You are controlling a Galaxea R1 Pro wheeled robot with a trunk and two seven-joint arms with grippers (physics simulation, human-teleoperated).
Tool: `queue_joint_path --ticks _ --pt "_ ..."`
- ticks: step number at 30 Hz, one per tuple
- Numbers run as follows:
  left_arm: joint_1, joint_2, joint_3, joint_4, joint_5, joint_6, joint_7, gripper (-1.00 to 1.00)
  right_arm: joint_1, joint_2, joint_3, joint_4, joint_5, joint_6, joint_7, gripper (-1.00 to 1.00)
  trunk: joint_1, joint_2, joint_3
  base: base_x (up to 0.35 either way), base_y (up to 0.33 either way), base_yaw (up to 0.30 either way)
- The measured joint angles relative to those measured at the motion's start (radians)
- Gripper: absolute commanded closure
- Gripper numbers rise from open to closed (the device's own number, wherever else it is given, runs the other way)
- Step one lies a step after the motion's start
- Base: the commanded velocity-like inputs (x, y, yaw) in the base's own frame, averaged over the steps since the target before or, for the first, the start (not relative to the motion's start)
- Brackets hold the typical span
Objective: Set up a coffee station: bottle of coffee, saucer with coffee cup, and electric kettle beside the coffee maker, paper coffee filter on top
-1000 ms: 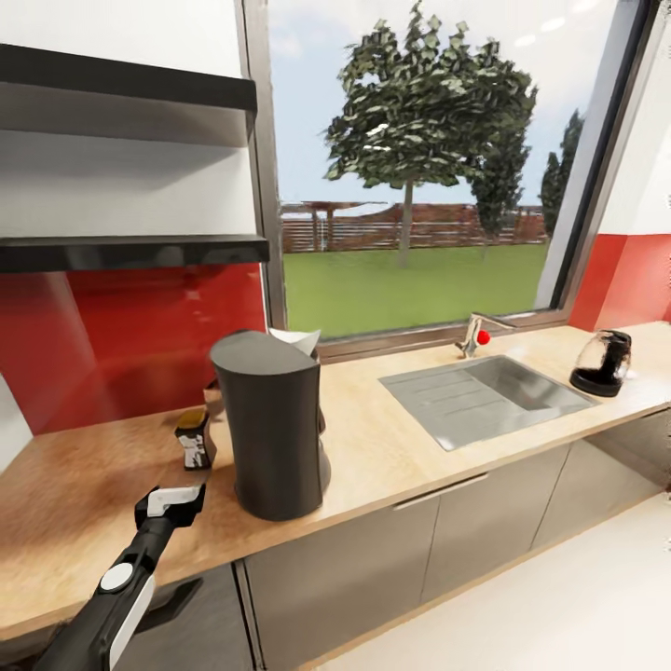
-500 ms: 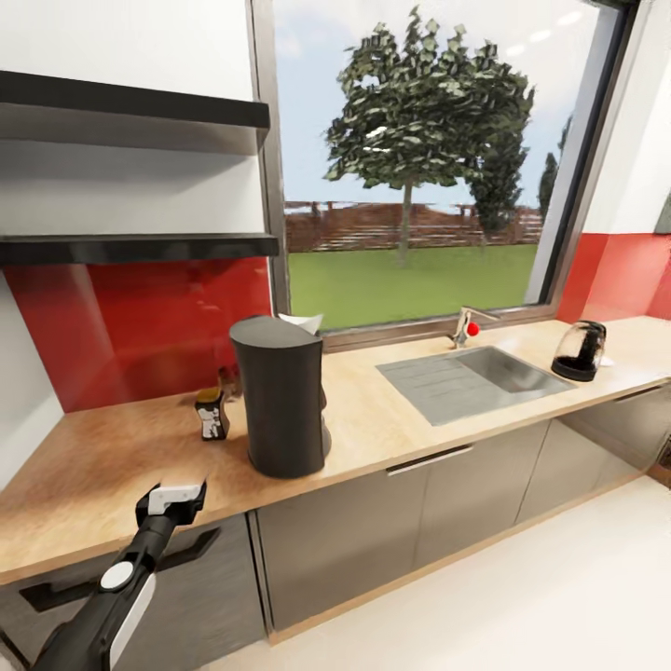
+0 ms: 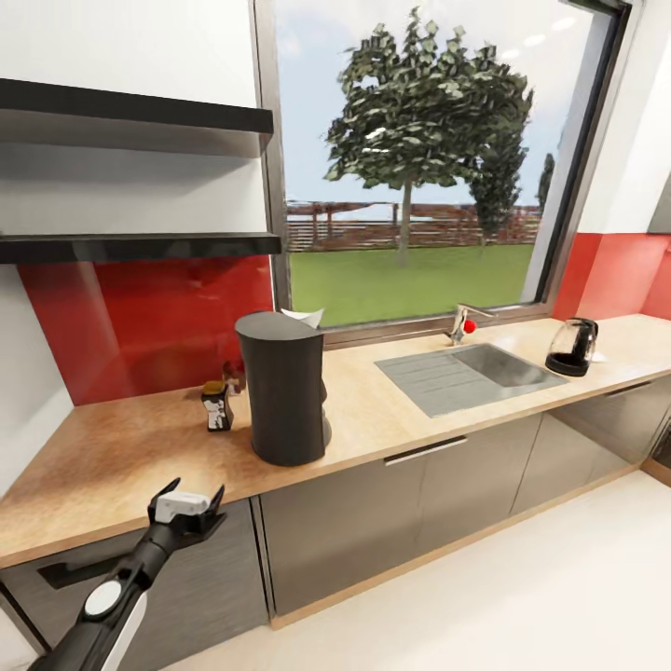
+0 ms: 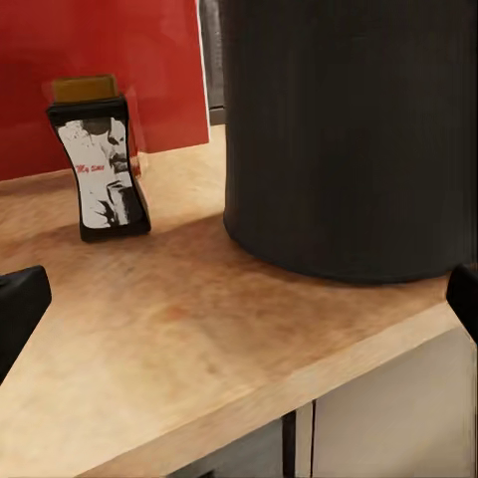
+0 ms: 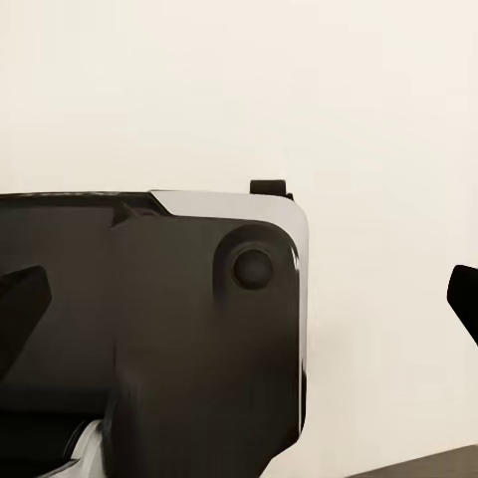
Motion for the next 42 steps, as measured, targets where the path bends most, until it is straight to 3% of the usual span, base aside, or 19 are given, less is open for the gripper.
queue_joint_path --ticks 30,34,37,38,42 --pt "0.010 -0.003 -0.026 -0.003 0.004 0.000 -0.016 -1.00 0.001 0.000 0.000 0.000 0.000 0.000 0.000 -1.00 0.000 0.000 0.000 -0.053 -0.083 -0.251" --pt "0.013 -0.026 -0.049 0.079 0.010 -0.005 -0.025 -1.00 0.000 0.000 -0.001 -0.001 0.000 0.000 0.000 -1.00 0.000 0.000 0.000 -0.001 -0.001 -0.276" --pt "0.015 -0.061 -0.060 0.207 0.003 -0.015 -0.031 -1.00 0.000 0.000 -0.001 -0.002 0.000 0.000 0.000 -1.00 0.000 0.000 0.000 0.000 0.000 -0.274" --pt "0.023 -0.062 -0.062 0.272 -0.001 -0.023 -0.033 -1.00 0.000 0.000 -0.001 -0.005 0.000 0.000 0.000 -1.00 0.000 0.000 0.000 0.000 0.000 -0.273" --pt "0.074 -0.058 -0.060 0.328 -0.003 -0.026 -0.039 -1.00 0.000 0.000 0.000 -0.007 0.000 0.000 0.001 -1.00 0.000 0.000 0.000 0.000 0.000 -0.271"
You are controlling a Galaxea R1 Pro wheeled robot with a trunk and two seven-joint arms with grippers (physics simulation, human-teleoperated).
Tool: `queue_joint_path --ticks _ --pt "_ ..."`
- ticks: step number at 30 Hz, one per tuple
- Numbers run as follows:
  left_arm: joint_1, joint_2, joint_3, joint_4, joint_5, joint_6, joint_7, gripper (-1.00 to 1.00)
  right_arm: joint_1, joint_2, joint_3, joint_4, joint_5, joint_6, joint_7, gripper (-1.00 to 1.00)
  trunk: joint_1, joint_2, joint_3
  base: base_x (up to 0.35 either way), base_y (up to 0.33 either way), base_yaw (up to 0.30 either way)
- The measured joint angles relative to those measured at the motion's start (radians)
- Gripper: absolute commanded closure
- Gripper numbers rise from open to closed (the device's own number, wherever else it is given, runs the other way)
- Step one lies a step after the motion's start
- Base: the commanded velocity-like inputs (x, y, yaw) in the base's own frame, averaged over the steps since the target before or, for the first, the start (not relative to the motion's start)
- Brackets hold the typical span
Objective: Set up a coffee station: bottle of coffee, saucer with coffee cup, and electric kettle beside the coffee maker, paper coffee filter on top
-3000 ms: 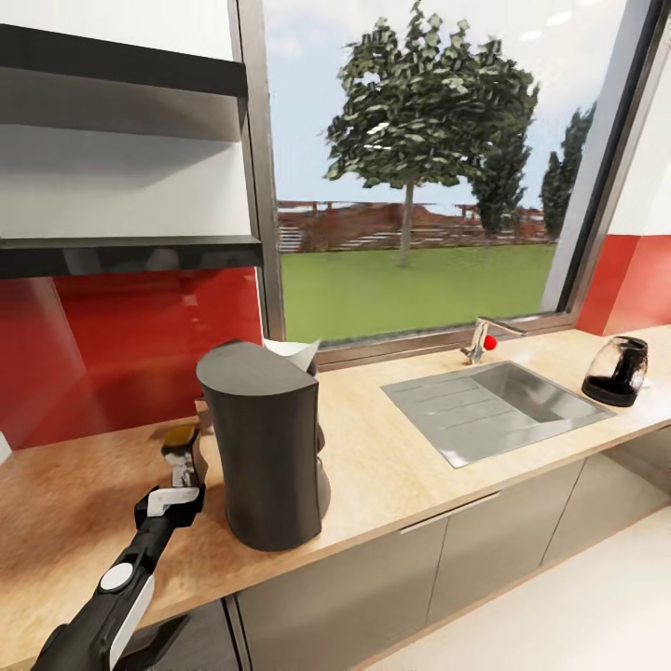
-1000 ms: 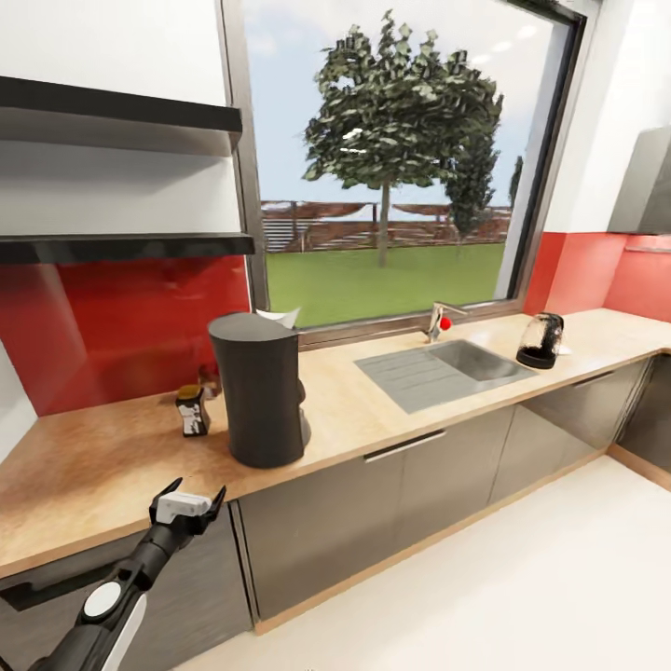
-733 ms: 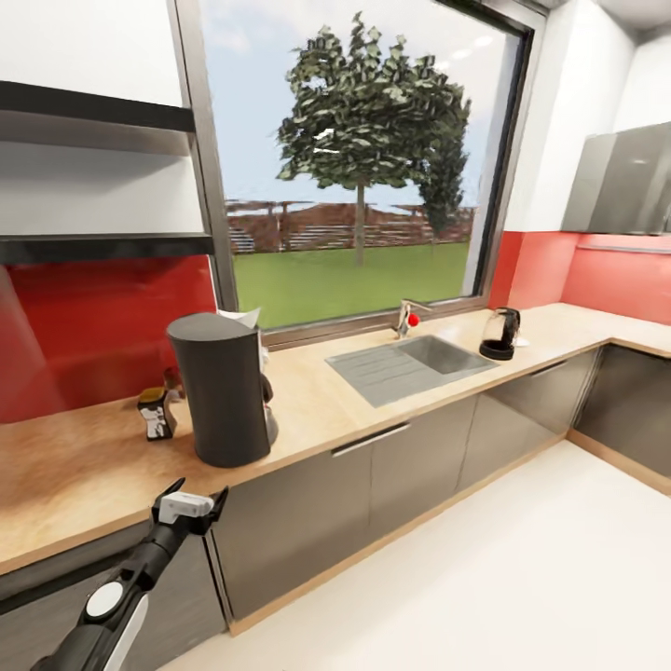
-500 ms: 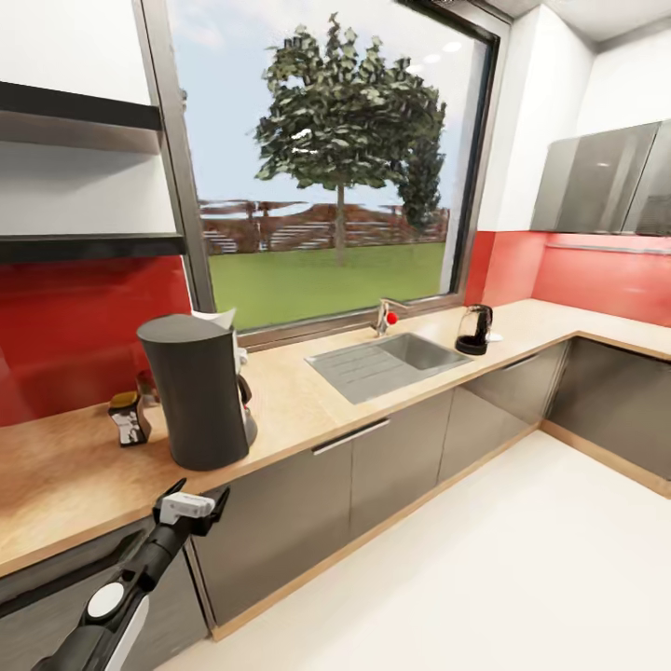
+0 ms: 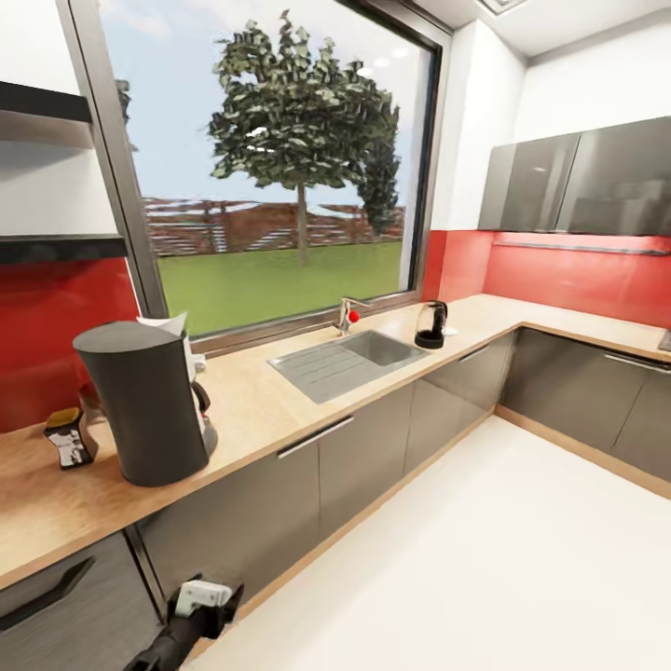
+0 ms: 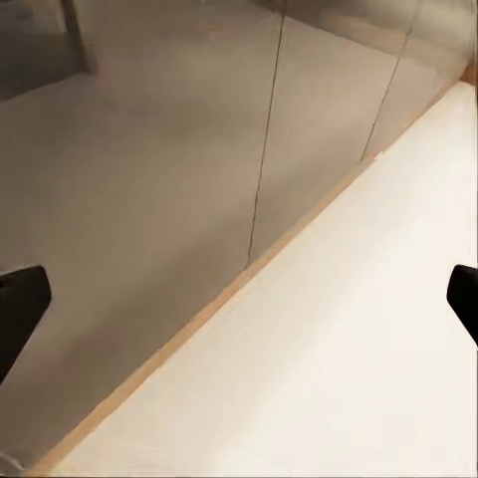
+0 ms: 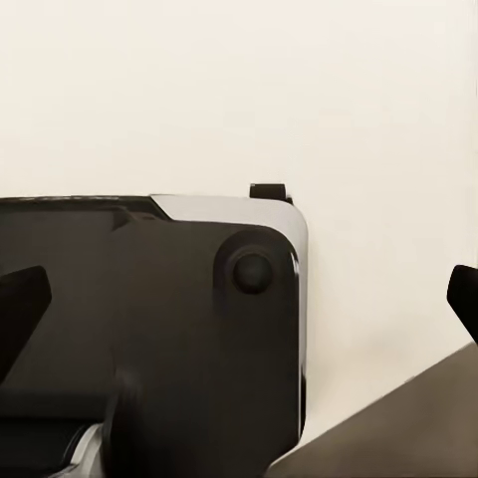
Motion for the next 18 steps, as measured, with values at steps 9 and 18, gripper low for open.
queue_joint_path --ticks 9,18 --pt "0.122 0.053 0.006 0.451 -0.072 0.020 0.072 -1.00 0.000 0.002 0.002 -0.019 0.000 -0.002 0.005 -1.00 0.000 0.000 0.000 0.000 0.000 -0.264" --pt "0.121 0.049 0.006 0.591 -0.067 0.031 0.367 -1.00 0.000 0.008 0.004 -0.018 0.001 -0.003 0.006 -1.00 0.000 0.000 0.000 0.000 0.000 -0.260"
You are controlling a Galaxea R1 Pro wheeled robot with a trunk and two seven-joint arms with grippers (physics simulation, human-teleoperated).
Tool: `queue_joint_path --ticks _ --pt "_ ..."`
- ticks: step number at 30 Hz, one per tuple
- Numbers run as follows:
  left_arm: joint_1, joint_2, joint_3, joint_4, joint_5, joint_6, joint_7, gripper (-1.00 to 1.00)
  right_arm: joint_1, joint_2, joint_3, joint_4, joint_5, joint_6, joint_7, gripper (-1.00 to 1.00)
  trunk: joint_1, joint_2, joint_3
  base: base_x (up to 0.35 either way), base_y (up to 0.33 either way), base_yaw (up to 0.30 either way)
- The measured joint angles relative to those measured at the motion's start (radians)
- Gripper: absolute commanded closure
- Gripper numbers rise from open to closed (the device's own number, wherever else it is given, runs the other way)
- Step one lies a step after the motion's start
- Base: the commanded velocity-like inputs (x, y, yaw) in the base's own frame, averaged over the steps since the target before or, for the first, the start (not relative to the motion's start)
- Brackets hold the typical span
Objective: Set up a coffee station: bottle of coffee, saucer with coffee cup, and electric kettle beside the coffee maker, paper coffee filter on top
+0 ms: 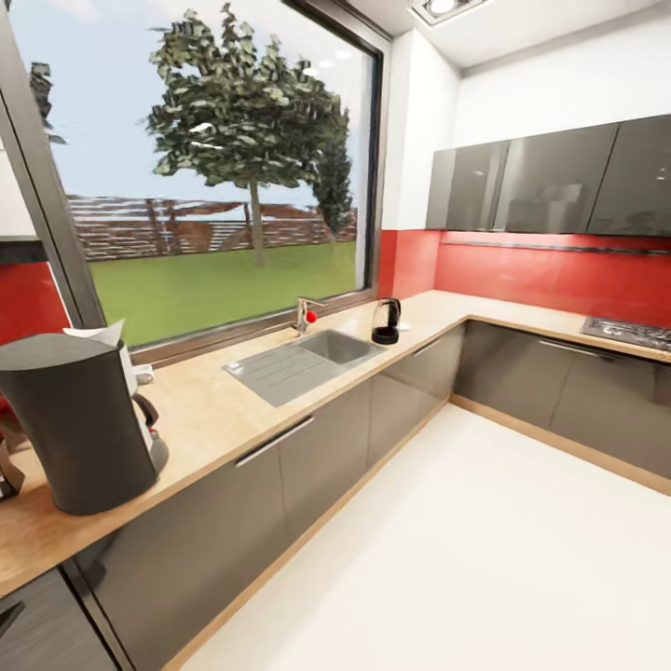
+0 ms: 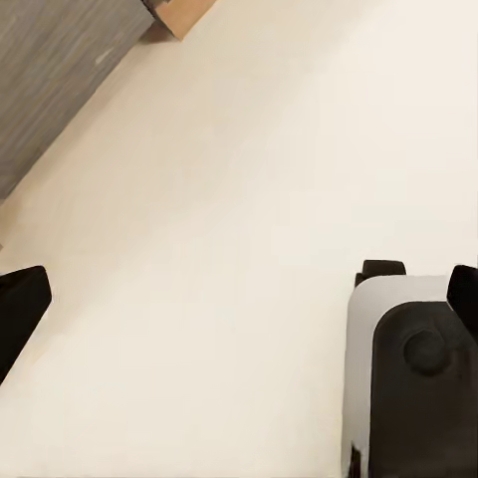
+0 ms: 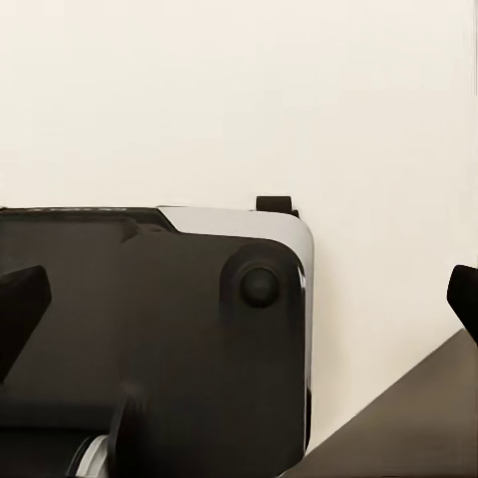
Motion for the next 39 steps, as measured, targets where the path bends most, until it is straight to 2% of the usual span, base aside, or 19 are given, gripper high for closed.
queue_joint_path --ticks 1,7,17,24,28,31,32,39 --pt "0.000 -0.001 0.001 0.017 0.000 0.014 0.022 -1.00 0.000 0.000 0.000 0.000 0.000 0.000 0.000 -1.00 0.000 0.000 0.000 0.000 0.000 -0.259" --pt "0.002 -0.001 -0.002 0.047 -0.002 0.089 0.046 -1.00 0.000 -0.001 -0.002 -0.001 -0.001 0.000 -0.005 -1.00 0.000 0.000 0.000 0.000 0.000 -0.145" --pt "0.004 0.007 -0.010 0.106 -0.007 0.107 0.052 -1.00 0.000 0.000 -0.007 -0.006 -0.005 -0.005 -0.005 -1.00 0.000 0.000 0.000 0.000 0.000 -0.009" --pt "0.003 0.004 -0.013 0.115 -0.009 0.109 0.052 -1.00 0.000 0.002 -0.007 -0.013 -0.006 -0.010 -0.005 -1.00 0.000 0.000 0.000 0.000 0.000 0.000" --pt "0.003 -0.002 -0.013 0.115 -0.025 0.109 0.050 -1.00 0.000 0.002 -0.006 -0.013 -0.006 -0.010 -0.006 -1.00 0.000 0.000 0.000 0.026 -0.006 0.000" --pt "0.003 -0.006 -0.007 0.114 -0.061 0.110 0.050 -1.00 0.000 0.002 -0.004 -0.012 -0.003 -0.011 -0.008 -1.00 0.000 0.000 0.000 0.210 -0.152 0.000" --pt "0.002 -0.016 -0.005 0.113 -0.068 0.111 0.050 -1.00 0.000 0.003 -0.001 -0.009 -0.003 -0.011 -0.007 -1.00 0.000 0.000 0.000 0.252 -0.209 0.000" --pt "0.000 -0.019 -0.004 0.107 -0.067 0.160 0.052 -1.00 0.000 0.003 -0.001 -0.009 -0.003 -0.012 -0.007 -1.00 -0.001 0.000 0.000 0.296 -0.165 0.000"
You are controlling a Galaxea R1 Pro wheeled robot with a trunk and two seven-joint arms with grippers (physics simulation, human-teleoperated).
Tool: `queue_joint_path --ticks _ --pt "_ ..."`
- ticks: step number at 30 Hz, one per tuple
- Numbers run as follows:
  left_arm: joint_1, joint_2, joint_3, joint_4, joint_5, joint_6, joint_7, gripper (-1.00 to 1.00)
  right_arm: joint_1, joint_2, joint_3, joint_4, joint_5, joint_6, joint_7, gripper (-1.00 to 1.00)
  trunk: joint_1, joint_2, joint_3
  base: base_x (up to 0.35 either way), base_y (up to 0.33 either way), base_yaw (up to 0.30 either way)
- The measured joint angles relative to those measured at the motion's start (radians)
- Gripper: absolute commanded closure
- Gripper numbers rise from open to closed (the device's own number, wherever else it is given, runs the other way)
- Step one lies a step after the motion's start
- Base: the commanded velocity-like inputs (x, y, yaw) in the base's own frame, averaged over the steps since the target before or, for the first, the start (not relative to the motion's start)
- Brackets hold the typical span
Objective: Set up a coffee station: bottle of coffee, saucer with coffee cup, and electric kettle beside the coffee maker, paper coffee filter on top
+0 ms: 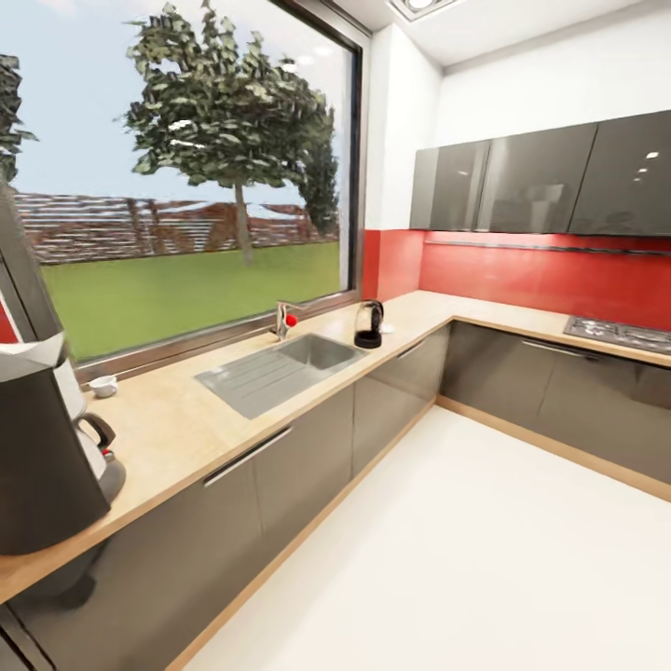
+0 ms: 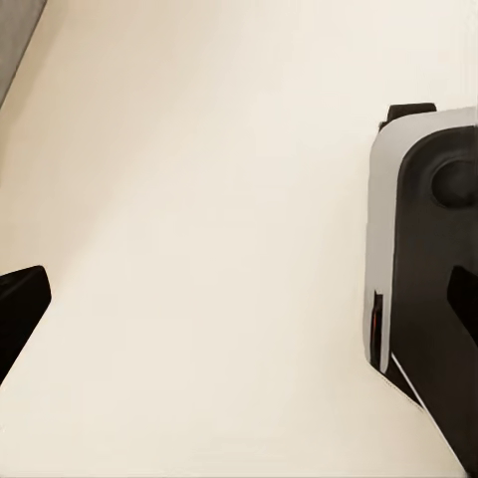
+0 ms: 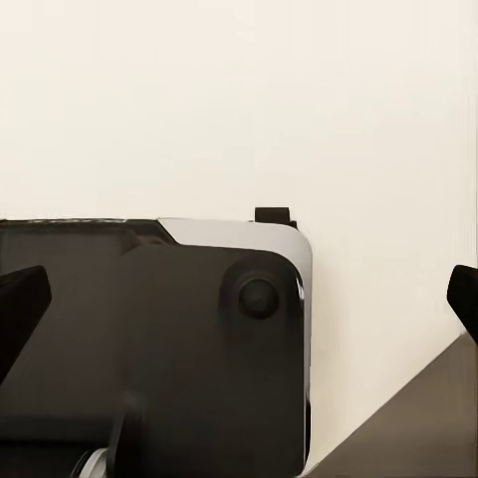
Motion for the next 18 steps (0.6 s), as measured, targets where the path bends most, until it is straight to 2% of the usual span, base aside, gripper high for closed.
queue_joint_path --ticks 10,18 --pt "-0.003 -0.024 0.000 -0.002 -0.002 0.008 0.000 -1.00 0.000 0.000 0.000 0.001 0.000 0.000 0.000 -1.00 0.000 0.000 0.000 0.306 -0.162 0.000" --pt "-0.003 -0.027 0.000 -0.003 -0.001 0.008 0.000 -1.00 0.000 0.000 0.000 0.001 0.000 0.000 0.000 -1.00 0.000 0.000 0.000 0.283 -0.220 0.000"
